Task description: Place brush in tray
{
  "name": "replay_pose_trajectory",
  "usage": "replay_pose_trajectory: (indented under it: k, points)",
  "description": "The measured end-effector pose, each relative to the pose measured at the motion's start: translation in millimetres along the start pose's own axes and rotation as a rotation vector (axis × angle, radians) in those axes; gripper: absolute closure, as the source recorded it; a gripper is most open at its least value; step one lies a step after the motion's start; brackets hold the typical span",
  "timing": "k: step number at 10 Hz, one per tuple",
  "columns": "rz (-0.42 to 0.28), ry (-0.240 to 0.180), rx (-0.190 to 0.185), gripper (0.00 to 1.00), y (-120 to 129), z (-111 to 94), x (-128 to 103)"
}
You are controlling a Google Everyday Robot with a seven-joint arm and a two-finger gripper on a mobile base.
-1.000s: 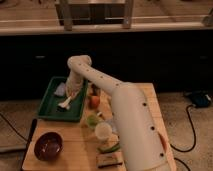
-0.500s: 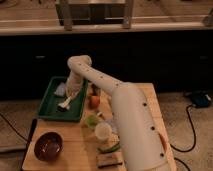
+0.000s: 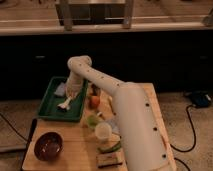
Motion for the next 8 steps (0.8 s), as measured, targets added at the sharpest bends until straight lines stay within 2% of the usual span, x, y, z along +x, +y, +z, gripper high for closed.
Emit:
replay_pose_trajectory:
  k: [1,2,8]
  points:
    - [-0.003,0.001,-0.001,0.26,-1.3,-0.2,-0.6]
    - [-0.005,0.002,-0.003,0.21,-2.2,-0.7,-0.8]
    - [-0.021,0.007,-0.016,0.2,-6.6,-3.1,-4.9]
